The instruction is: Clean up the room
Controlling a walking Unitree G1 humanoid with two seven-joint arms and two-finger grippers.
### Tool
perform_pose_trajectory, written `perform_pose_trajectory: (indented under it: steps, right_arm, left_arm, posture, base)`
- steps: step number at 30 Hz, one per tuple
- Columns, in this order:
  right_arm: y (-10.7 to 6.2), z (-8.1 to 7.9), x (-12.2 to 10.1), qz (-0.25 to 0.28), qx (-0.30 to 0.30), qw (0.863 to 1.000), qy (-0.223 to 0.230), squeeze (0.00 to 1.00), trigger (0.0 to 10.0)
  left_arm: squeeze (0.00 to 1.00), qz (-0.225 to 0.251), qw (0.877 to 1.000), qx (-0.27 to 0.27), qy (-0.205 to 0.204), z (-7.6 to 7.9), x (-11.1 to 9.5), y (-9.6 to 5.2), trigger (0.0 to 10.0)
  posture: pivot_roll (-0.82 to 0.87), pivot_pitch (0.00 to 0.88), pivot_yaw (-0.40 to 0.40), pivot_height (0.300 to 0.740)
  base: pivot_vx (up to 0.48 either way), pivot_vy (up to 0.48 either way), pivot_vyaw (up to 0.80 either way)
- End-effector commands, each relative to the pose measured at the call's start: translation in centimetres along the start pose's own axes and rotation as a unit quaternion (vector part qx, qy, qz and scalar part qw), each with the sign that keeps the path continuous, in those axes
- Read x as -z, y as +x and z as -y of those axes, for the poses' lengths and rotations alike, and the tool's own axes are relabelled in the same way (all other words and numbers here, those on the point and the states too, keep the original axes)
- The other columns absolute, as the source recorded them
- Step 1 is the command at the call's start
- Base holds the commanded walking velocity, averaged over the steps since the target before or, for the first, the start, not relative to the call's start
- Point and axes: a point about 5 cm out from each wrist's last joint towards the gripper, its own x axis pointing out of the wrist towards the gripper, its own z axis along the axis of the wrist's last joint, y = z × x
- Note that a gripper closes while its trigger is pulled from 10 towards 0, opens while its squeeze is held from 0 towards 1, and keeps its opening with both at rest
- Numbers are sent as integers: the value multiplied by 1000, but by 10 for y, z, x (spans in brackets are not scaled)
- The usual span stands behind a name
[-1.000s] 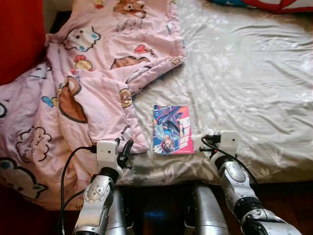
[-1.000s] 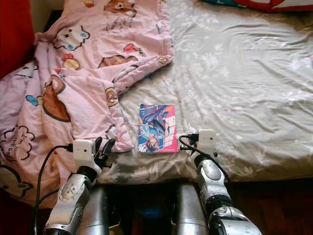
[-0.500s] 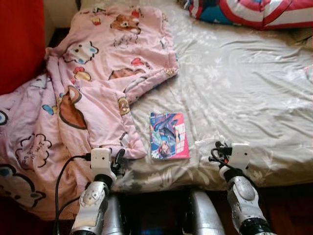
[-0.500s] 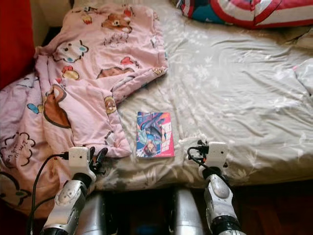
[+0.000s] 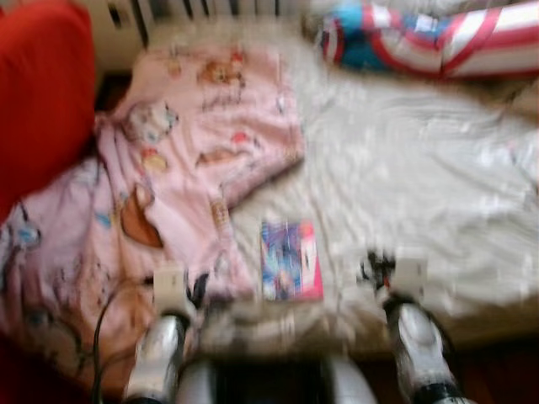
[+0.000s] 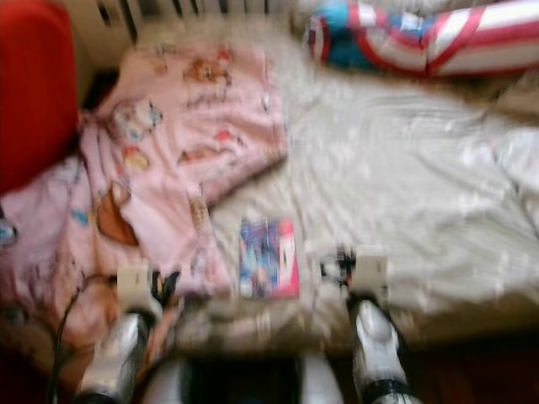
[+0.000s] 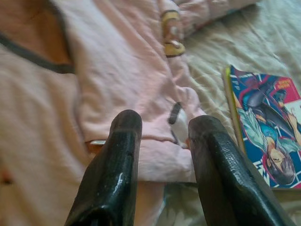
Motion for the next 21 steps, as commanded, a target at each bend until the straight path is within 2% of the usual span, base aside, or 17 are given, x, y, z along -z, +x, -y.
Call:
perform_pose_trajectory:
  steps: [1,4,7,8,13,14,17,21]
  right_arm:
    - [-7,3,16,-40,-1,999,-7,0,10000]
    - [-17,6,37,-99,-2,995,-20,0,10000]
    - [-23,9,47,-131,3,991,-23,0,10000]
    - [-27,11,55,-157,13,987,-23,0,10000]
    - [-41,15,73,-210,26,977,-27,0,10000]
    - [-49,18,82,-232,33,972,-27,0,10000]
    - [-58,22,91,-261,53,964,-26,0,10000]
    - [-59,23,93,-267,69,961,-19,0,10000]
  left_arm:
    - [0,-49,998,-6,-35,0,19,-4,10000]
    - [0,-95,995,14,-33,12,32,-3,10000]
    - [0,-119,992,18,-27,16,39,-3,10000]
    - [0,-142,990,13,-22,16,44,-4,10000]
    - [0,-194,981,-4,-2,8,59,-12,10000]
    - [0,-212,977,-10,7,5,66,-17,10000]
    - [0,-229,973,-18,8,0,72,-22,10000]
    - [0,-243,969,-32,16,-9,74,-25,10000]
  posture:
    - [-80,106,-40,740]
    - [-81,94,-37,740]
    - [-70,90,-38,740]
    - [-72,86,-36,740]
    - [-78,75,-25,740]
    - [-73,71,-22,740]
    - [-66,61,-19,740]
    - [-76,50,-11,740]
  base:
    - [0,0,0]
    - [0,0,0]
    - [0,0,0]
    - [0,0,0]
    - [0,0,0]
    - [0,0,0]
    - [0,0,0]
    - [0,0,0]
